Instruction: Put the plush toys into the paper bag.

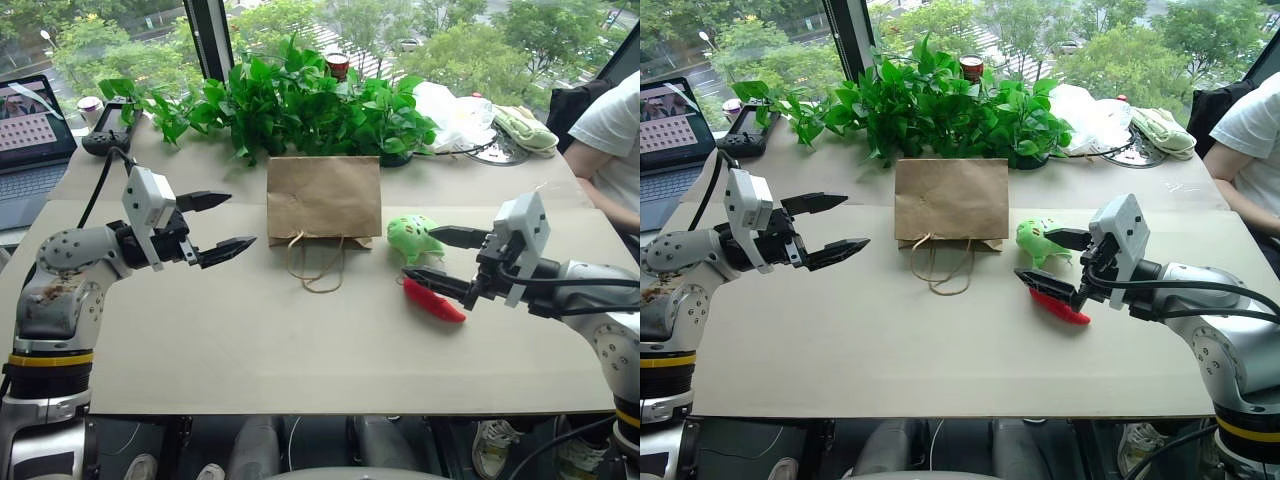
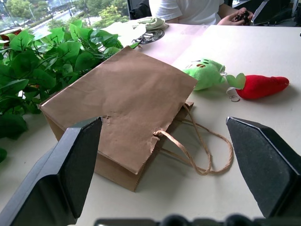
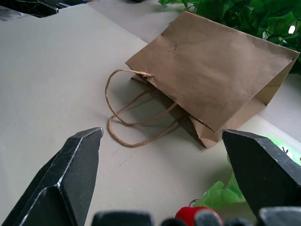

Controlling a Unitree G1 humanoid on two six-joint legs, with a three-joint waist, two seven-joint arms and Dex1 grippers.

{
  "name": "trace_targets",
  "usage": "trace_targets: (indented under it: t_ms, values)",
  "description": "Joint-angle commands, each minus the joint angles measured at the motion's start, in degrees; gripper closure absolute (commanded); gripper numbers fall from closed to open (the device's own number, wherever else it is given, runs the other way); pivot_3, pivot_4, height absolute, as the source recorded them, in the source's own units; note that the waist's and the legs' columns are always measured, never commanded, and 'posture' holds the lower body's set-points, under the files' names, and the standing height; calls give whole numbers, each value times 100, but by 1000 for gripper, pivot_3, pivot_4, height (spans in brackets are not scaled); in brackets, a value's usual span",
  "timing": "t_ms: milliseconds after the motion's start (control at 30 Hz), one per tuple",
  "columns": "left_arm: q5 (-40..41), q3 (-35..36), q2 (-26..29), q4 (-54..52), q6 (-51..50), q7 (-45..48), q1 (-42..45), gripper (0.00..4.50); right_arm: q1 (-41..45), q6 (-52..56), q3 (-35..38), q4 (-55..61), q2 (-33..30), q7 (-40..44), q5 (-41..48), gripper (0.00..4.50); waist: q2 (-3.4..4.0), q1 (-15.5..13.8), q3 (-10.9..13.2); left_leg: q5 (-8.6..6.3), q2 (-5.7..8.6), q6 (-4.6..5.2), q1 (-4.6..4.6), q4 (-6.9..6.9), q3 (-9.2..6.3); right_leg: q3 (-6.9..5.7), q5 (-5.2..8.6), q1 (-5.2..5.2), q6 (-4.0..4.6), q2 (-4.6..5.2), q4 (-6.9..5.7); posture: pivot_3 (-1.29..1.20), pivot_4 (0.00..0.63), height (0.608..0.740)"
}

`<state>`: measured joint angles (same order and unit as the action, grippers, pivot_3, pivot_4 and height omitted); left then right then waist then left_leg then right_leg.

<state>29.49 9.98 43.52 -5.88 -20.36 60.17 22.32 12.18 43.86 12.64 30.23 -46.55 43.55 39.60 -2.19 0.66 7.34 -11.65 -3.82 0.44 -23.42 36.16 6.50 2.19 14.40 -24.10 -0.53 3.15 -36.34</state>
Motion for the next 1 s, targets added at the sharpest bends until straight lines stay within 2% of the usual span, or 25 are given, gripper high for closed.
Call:
trace_targets:
  t_ms: [33,233,367,500,567,733,900,1000]
  values:
    - [98,91,6,31,-8,6,173,0,29,-177,113,86,-2,4,17,36,0,1,0,0,0,0,0,0,0,0,0,0,0,0,0,0,150,740]
    - [-207,-68,-126,760,604,249,416,0,-6,-151,105,128,-10,0,2,36,0,-1,0,0,1,0,1,6,2,-1,0,1,0,0,-6,0,150,740]
    - [-886,-464,-196,1578,1820,605,624,0,28,-134,74,126,-29,23,8,36,0,-8,0,0,3,0,0,8,10,-4,0,2,0,0,-7,0,150,740]
    - [-1890,-1007,-277,2927,3785,767,1145,0,22,-116,99,140,-58,10,3,36,0,-24,0,0,3,0,-7,11,16,-7,0,0,1,-1,-7,0,150,740]
    - [-2278,-1238,-480,3700,4697,643,1576,0,6,-97,109,191,-50,-34,9,36,0,-41,0,0,3,0,-10,14,16,-10,-1,-1,1,0,-7,0,150,740]
    - [-2925,-1610,-1009,5125,6168,278,2393,0,-4,-51,93,322,-7,-168,34,36,1,-132,-1,-12,3,20,-33,42,11,-19,-2,-2,-2,1,-11,0,150,740]
    - [-3692,-1987,-1419,6147,6937,-494,2934,0,-51,-3,86,496,61,-371,70,36,0,-138,-2,-23,5,39,-48,66,8,-20,-5,-2,-12,1,-7,0,150,740]
    - [-3679,-2018,-1751,6505,7057,-653,3182,0,-92,15,77,579,92,-468,78,36,0,-134,-2,-26,7,44,-48,67,5,-19,-5,0,-13,0,-7,0,150,740]
